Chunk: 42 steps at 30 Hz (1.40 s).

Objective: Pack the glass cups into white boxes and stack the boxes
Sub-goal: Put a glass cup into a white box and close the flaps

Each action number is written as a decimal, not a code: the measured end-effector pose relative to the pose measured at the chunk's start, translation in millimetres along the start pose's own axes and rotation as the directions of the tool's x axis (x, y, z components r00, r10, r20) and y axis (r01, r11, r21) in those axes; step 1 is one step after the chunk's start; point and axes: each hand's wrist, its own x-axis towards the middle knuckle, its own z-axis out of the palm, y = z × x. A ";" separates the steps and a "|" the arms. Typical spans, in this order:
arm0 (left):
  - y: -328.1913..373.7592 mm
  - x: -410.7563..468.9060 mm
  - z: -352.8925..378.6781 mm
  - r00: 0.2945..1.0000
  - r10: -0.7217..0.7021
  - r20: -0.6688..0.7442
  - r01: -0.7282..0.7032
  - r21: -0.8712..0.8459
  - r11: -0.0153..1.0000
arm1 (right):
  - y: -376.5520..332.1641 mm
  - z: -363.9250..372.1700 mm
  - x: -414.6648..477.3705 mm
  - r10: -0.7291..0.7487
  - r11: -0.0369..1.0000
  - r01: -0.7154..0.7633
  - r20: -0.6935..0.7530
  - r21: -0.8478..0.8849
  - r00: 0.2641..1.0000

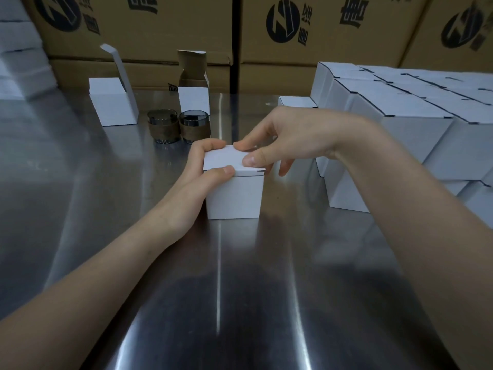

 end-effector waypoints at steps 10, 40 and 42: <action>4.6 1.2 7.6 0.998 -0.035 -0.047 0.028 -0.138 0.990 | -4.3 3.4 1.2 0.008 1.000 -0.008 -0.021 -0.009 1.000; 9.0 -4.0 17.6 0.961 0.003 -0.276 0.029 0.110 0.993 | -37.9 25.4 -9.7 0.147 0.785 -0.242 -0.208 -0.571 0.967; 8.5 -3.7 16.0 0.959 0.014 -0.283 0.023 0.127 0.992 | -31.4 20.3 -9.2 0.204 0.761 -0.314 -0.249 -0.568 0.947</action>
